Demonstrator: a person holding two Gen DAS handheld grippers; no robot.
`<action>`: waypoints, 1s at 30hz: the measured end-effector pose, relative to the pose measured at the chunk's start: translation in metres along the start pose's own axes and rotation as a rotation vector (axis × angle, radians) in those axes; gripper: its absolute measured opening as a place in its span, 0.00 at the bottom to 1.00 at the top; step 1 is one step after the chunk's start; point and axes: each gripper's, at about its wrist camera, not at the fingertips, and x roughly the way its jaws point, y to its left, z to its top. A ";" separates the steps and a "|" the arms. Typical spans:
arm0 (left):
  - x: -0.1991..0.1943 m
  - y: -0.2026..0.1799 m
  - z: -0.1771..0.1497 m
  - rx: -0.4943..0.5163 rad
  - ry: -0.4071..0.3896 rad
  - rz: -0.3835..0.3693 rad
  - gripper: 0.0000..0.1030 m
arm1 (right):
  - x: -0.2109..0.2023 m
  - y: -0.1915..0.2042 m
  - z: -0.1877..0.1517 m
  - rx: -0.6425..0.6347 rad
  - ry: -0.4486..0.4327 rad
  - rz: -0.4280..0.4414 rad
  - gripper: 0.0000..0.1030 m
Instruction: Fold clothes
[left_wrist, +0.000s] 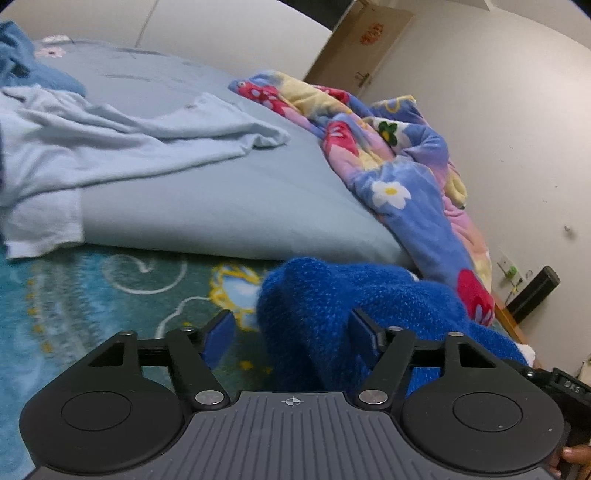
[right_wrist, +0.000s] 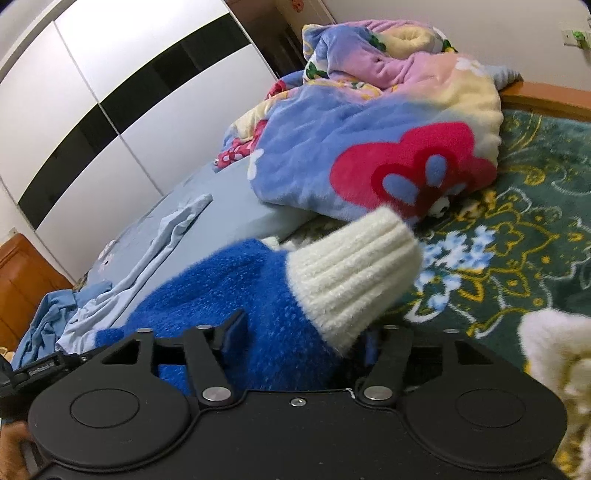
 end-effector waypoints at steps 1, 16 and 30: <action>-0.006 0.000 0.000 0.000 -0.002 0.009 0.68 | -0.005 0.002 0.001 -0.016 -0.001 -0.005 0.66; -0.072 -0.051 -0.024 0.026 -0.092 -0.044 0.86 | -0.097 0.043 0.000 -0.265 -0.120 0.050 0.91; -0.037 -0.121 -0.070 0.260 -0.043 -0.072 0.48 | -0.054 0.060 -0.027 -0.411 -0.005 0.026 0.33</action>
